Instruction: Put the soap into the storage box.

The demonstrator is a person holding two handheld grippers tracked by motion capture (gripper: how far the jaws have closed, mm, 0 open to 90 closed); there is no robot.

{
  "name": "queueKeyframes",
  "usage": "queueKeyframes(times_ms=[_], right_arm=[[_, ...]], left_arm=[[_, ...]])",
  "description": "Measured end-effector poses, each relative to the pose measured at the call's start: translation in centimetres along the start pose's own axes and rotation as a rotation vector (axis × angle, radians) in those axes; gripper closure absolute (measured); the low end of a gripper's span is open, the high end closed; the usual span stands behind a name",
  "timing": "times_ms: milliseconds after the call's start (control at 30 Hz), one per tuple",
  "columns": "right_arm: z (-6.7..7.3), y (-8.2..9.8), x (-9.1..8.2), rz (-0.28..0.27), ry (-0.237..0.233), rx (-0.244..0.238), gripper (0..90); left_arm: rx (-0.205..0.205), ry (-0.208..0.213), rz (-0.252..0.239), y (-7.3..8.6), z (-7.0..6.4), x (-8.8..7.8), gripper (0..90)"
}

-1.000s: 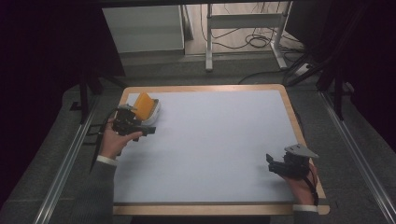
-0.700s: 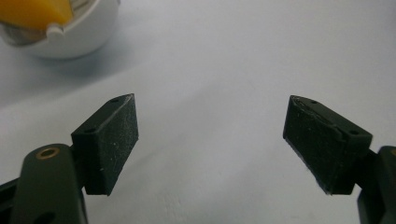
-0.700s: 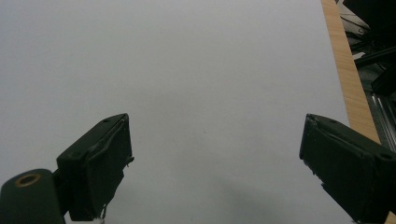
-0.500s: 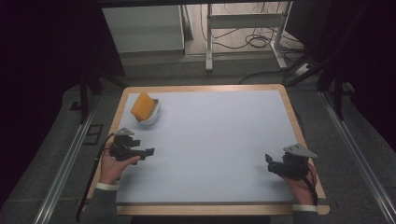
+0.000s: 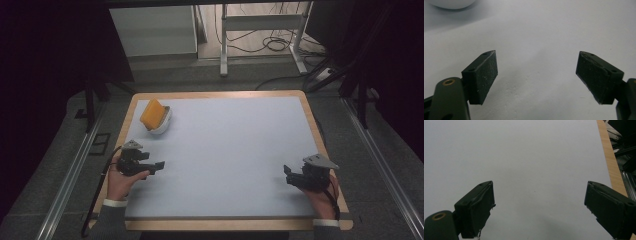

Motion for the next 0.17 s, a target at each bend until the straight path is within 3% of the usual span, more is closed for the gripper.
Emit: queueKeyframes(times_ms=[167], right_arm=[[0.26,-0.1,0.14,0.001,-0.006,-0.008,9.2]], left_arm=[[-0.01,0.046,-0.033,-0.2,-0.49,-0.2,18.3]])
Point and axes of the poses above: each handheld gripper's, and its own axes: x roughly forward along the jaws, y roughly out of its underside, z roughly to its left, the point moved 4 cm from there along x, roughly forward along the jaws, and after that the axes turned 14 degrees about -z, right-handed, at the moved point
